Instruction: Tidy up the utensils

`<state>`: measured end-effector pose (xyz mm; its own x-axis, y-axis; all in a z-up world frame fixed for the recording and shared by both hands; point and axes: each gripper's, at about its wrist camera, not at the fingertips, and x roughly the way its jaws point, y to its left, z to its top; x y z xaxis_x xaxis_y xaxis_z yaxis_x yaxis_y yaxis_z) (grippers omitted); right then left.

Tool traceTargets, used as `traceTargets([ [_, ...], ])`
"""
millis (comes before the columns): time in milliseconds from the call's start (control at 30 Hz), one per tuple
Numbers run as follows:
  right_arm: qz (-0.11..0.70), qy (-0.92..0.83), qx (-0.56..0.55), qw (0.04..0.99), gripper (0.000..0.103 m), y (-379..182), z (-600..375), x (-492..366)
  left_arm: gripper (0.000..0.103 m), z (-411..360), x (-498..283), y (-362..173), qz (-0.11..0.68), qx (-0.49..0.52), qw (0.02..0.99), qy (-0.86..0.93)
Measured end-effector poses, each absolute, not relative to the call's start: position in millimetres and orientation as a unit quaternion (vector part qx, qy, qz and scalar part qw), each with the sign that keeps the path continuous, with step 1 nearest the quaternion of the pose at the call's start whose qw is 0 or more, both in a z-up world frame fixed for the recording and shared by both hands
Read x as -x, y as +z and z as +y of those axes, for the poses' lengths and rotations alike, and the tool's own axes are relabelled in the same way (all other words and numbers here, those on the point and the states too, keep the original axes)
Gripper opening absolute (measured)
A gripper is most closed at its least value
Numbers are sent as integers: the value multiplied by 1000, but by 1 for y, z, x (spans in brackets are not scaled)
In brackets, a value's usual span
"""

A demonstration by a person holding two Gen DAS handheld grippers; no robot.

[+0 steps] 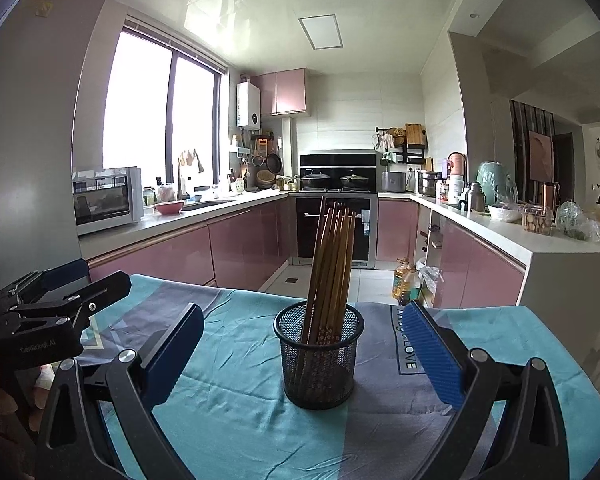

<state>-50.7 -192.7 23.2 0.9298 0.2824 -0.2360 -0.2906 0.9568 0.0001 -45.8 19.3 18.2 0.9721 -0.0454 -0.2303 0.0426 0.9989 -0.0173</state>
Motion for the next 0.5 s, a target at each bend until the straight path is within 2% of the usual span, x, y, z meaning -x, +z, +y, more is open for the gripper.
traceTargets([
  [500, 112, 148, 18, 982, 96, 26, -189, 56, 97, 22, 55, 22, 111, 9, 994, -21],
])
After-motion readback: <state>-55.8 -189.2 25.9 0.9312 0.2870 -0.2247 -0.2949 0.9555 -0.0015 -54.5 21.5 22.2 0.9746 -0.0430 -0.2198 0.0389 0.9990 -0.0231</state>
